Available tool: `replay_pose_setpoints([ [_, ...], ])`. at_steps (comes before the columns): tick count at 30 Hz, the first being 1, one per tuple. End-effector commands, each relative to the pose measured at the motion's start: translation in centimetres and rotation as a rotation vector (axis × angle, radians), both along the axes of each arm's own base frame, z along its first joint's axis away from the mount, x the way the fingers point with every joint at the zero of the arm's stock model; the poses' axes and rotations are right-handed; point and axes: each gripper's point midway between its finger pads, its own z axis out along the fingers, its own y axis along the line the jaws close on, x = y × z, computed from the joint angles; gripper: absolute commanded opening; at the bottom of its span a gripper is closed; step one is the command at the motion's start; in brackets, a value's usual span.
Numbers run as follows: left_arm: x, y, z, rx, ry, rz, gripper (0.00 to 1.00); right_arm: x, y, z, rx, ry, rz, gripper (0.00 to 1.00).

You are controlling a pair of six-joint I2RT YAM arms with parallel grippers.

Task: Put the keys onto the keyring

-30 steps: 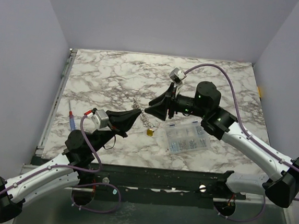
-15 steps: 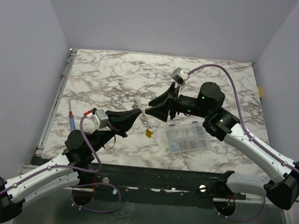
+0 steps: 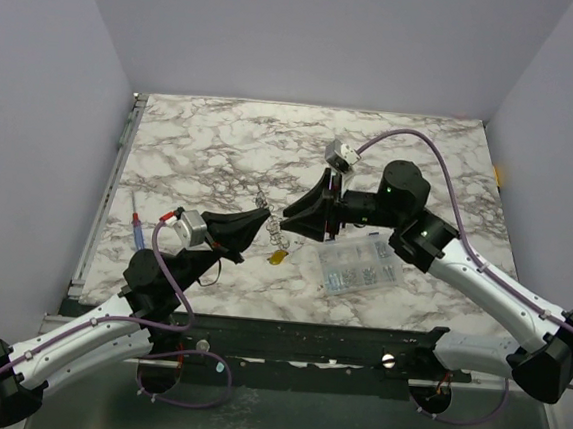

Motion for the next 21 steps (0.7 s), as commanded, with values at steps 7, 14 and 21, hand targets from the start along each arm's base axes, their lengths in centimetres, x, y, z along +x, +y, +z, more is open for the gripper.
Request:
replay_pose_setpoints([
  [7,-0.3,0.6,1.6,-0.015,-0.073,0.024,0.00,-1.3,-2.3,0.5,-0.069,-0.115,-0.004,0.58],
  [14,-1.6,-0.6,1.8,0.018,-0.122,-0.061,0.00,-0.1,-1.9,2.4,-0.032,-0.213,-0.036,0.55],
  [21,-2.3,-0.8,2.3,0.005,-0.137,-0.098,0.00,0.7,-0.4,4.3,0.009,-0.284,0.005,0.50],
])
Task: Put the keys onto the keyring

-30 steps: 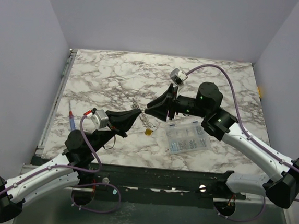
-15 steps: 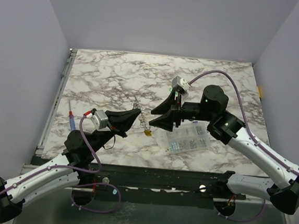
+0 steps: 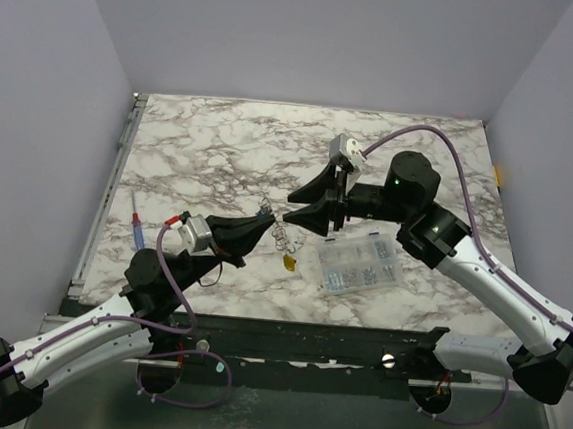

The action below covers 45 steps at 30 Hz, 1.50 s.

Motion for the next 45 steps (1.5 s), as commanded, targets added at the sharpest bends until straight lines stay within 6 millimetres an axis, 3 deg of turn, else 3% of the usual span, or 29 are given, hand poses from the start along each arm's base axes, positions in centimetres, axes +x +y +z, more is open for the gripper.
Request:
replay_pose_setpoints([
  [1,-1.3,0.2,2.5,-0.052,-0.073,-0.045,0.00,0.5,1.0,1.8,0.034,-0.073,0.035,0.49],
  [21,-1.4,1.2,3.3,-0.115,-0.089,-0.019,0.00,-0.8,2.4,0.7,0.015,-0.031,0.193,0.27],
  [36,-1.9,0.9,3.5,-0.130,-0.097,-0.052,0.00,-0.5,2.3,2.7,0.068,-0.076,0.159,0.29],
  [45,-2.0,1.0,3.6,-0.145,-0.101,-0.057,0.00,-0.8,2.4,2.6,0.073,-0.065,0.183,0.26],
])
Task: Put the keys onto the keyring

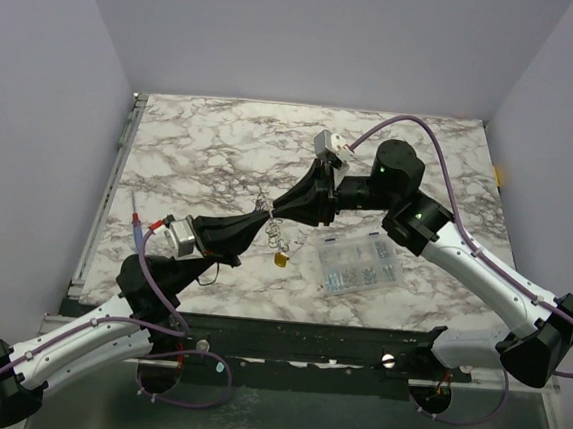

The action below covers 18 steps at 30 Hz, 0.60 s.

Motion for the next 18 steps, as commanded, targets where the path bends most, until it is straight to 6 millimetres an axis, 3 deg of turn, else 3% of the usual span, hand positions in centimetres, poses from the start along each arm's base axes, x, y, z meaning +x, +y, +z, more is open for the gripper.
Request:
replay_pose_setpoints([
  [1,-0.8,0.1,0.9,-0.038,-0.035,-0.030,0.00,-0.4,0.0,2.1,0.049,-0.030,0.020,0.26],
  [11,-0.8,0.1,0.6,-0.040,-0.031,-0.031,0.00,-1.0,-0.1,2.9,0.073,-0.035,0.052,0.21],
  [18,-0.8,0.3,0.8,-0.054,-0.035,-0.027,0.00,-1.2,0.3,1.8,0.051,-0.008,0.086,0.19],
])
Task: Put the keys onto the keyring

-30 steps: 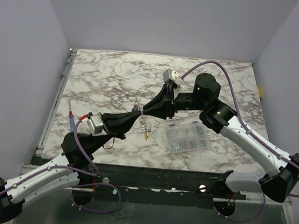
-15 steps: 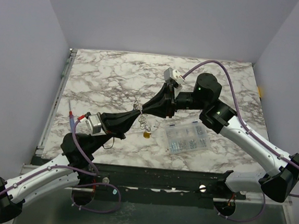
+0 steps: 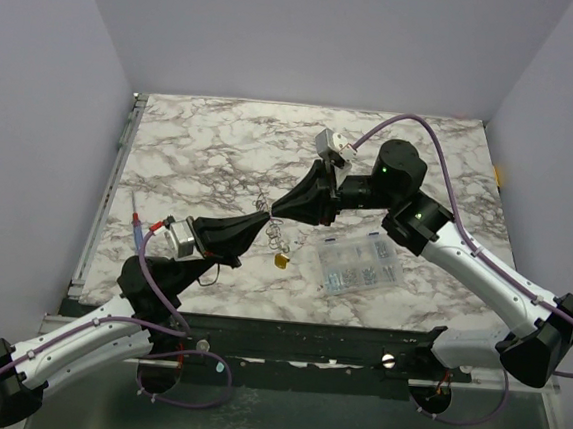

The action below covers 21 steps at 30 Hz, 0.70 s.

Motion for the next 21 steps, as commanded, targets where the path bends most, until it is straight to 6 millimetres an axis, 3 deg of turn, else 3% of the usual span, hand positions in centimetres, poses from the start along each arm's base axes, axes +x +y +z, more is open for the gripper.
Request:
replay_pose_setpoints([
  [1,-0.77,0.36,1.18,-0.046,-0.038,-0.020,0.00,-0.48,0.22,0.74,0.019,-0.012,0.048,0.20],
  [9,-0.76,0.62,1.33,-0.064,-0.038,-0.015,0.00,-0.19,0.37,0.18,0.008,-0.003,0.037,0.21],
  [11,-0.74,0.61,1.26,-0.066,-0.035,-0.016,0.00,-0.26,0.39,0.20,0.009,-0.001,0.043,0.16],
  [14,-0.67,0.55,1.14,-0.067,-0.033,-0.016,0.00,-0.50,0.43,0.29,0.011,-0.003,0.062,0.01],
  [21,-0.48,0.23,0.80,-0.058,-0.027,-0.018,0.00,-1.05,0.27,0.20,0.021,-0.020,0.093,0.01],
])
